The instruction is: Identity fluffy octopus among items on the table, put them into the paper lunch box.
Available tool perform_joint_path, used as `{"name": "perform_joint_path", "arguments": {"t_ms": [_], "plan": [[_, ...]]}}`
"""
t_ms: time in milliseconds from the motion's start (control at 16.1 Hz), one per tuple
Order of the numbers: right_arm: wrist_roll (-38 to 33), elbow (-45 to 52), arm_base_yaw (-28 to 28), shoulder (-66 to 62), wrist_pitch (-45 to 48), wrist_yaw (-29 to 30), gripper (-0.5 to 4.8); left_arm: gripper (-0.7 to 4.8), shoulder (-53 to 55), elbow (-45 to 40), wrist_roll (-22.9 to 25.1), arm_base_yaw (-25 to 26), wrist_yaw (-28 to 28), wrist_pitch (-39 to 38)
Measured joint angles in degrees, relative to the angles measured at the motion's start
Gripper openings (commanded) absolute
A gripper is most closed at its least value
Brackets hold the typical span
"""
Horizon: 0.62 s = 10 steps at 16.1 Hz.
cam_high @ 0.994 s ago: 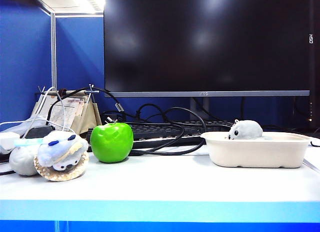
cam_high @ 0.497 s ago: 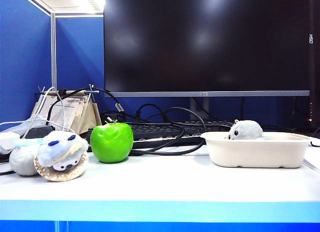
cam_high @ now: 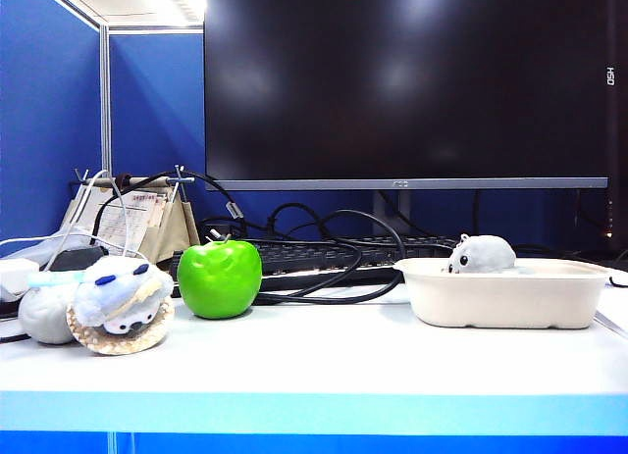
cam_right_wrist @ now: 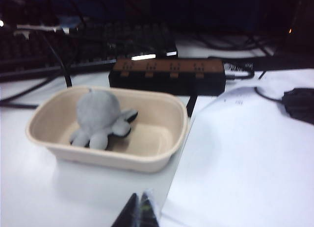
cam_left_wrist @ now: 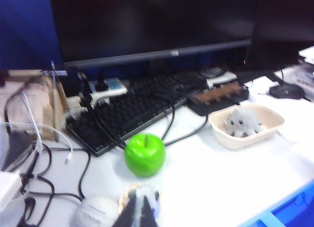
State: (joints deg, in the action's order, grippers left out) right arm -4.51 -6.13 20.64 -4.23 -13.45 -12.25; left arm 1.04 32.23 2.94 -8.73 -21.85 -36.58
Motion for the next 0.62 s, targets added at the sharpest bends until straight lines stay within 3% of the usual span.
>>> {"name": "perform_joint_path", "arguments": {"t_ms": [249, 621], "plan": [[0.02, 0.0, 0.02, 0.0, 0.55, 0.0, -0.01, -0.06, -0.63, 0.0, -4.09, 0.0, -0.15, -0.98], [0.02, 0.0, 0.02, 0.04, 0.55, 0.0, -0.01, -0.05, -0.63, 0.02, -4.31, 0.0, -0.11, 3.13]]}}
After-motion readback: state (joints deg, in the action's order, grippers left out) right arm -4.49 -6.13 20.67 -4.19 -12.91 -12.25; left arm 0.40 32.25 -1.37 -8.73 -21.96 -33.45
